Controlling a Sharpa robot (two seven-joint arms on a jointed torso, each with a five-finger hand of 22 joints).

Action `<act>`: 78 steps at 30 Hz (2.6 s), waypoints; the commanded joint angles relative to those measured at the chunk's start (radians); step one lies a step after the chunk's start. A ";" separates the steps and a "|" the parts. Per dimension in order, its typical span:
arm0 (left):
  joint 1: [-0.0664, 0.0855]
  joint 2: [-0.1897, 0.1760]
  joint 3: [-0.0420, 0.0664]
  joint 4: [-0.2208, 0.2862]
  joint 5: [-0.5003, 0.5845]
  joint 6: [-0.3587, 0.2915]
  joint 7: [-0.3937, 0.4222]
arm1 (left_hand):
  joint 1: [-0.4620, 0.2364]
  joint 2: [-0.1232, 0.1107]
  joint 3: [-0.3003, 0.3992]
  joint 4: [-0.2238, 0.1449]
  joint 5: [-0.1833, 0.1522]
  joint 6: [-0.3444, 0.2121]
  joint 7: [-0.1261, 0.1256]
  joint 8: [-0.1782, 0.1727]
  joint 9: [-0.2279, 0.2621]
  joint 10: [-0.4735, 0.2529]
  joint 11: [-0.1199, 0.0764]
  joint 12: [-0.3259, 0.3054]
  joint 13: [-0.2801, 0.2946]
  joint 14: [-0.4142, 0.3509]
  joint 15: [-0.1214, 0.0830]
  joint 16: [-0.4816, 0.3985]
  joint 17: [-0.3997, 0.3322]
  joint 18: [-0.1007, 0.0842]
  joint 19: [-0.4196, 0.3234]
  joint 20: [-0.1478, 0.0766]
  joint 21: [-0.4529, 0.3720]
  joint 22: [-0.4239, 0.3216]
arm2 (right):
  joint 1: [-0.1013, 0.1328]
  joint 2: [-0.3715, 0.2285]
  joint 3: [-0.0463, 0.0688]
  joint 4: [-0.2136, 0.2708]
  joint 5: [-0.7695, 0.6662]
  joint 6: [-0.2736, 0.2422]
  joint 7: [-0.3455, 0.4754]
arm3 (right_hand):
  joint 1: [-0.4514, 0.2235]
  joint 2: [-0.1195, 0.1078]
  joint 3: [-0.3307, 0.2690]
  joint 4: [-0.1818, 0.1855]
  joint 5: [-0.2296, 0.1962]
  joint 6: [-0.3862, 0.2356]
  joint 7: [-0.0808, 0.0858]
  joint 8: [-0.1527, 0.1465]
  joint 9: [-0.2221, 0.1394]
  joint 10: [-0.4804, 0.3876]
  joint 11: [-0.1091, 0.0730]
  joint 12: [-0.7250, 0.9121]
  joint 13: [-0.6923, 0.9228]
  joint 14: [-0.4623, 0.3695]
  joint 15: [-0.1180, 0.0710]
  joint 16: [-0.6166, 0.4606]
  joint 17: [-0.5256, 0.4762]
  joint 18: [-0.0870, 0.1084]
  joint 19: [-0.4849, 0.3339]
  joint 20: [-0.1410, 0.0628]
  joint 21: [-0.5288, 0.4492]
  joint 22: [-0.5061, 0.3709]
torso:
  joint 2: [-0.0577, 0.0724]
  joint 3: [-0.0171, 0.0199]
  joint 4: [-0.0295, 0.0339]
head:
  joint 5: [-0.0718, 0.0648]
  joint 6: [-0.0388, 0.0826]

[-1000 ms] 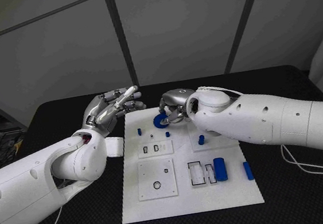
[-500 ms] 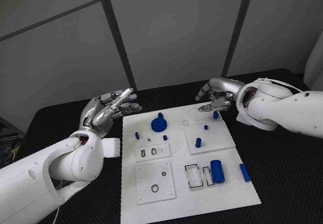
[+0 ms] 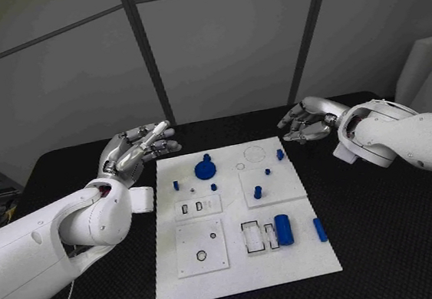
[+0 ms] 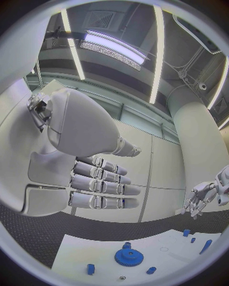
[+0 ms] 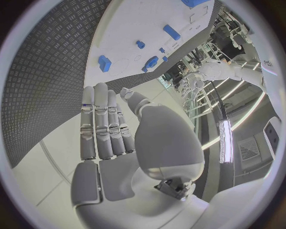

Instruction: Assemble the parts on the task board

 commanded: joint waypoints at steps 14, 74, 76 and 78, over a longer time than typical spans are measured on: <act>0.001 0.009 0.001 -0.014 0.002 0.019 -0.003 | 0.000 0.009 -0.001 -0.005 -0.002 0.004 0.000 -0.006 0.000 0.006 0.002 -0.004 0.001 0.002 -0.002 -0.006 -0.001 0.002 0.002 0.001 -0.005 -0.002 | -0.027 0.035 0.000 -0.093 -0.192 -0.014 0.023 | -0.041 -0.050 -0.123 0.001 0.011 0.124 -0.057 0.010 0.000 0.394 -0.063 0.920 0.878 0.378 -0.094 0.865 0.960 -0.081 0.561 -0.105 0.567 0.627 | 0.001 0.0016 0.0012 | -0.010 -0.010; 0.000 0.015 0.001 -0.023 0.002 0.021 -0.011 | -0.001 0.009 -0.001 -0.005 -0.002 0.004 0.000 -0.006 0.000 0.007 0.002 -0.004 0.001 0.002 -0.002 -0.007 -0.001 0.002 0.002 0.001 -0.006 -0.002 | -0.077 0.123 0.000 -0.162 -0.271 0.000 -0.002 | -0.030 0.075 -0.234 0.006 -0.007 0.153 -0.035 0.008 0.010 0.406 -0.044 1.160 1.145 0.389 -0.057 1.010 1.169 -0.111 0.542 -0.069 0.841 0.983 | -0.001 0.0026 0.0000 | 0.000 -0.029; 0.000 0.015 0.001 -0.023 0.002 0.021 -0.011 | -0.001 0.009 -0.001 -0.005 -0.002 0.004 0.000 -0.006 0.000 0.007 0.002 -0.004 0.001 0.002 -0.002 -0.007 -0.001 0.002 0.002 0.001 -0.006 -0.002 | -0.077 0.124 0.000 -0.162 -0.271 -0.004 -0.001 | -0.023 0.087 -0.224 0.003 -0.031 0.184 -0.046 0.021 0.015 0.408 -0.053 1.165 1.150 0.390 -0.063 1.012 1.172 -0.111 0.543 -0.073 0.846 0.989 | -0.001 0.0026 0.0004 | 0.000 -0.029; 0.000 0.014 0.001 -0.023 0.002 0.021 -0.011 | -0.001 0.009 -0.001 -0.005 -0.002 0.004 0.000 -0.006 0.000 0.007 0.002 -0.004 0.001 0.002 -0.002 -0.007 -0.001 0.002 0.002 0.001 -0.006 -0.002 | -0.077 0.125 0.000 -0.162 -0.270 -0.009 -0.002 | -0.016 0.098 -0.213 -0.001 -0.068 0.202 -0.054 0.027 0.018 0.409 -0.060 1.167 1.153 0.390 -0.069 1.012 1.173 -0.112 0.542 -0.078 0.848 0.993 | 0.000 0.0025 0.0008 | 0.000 -0.029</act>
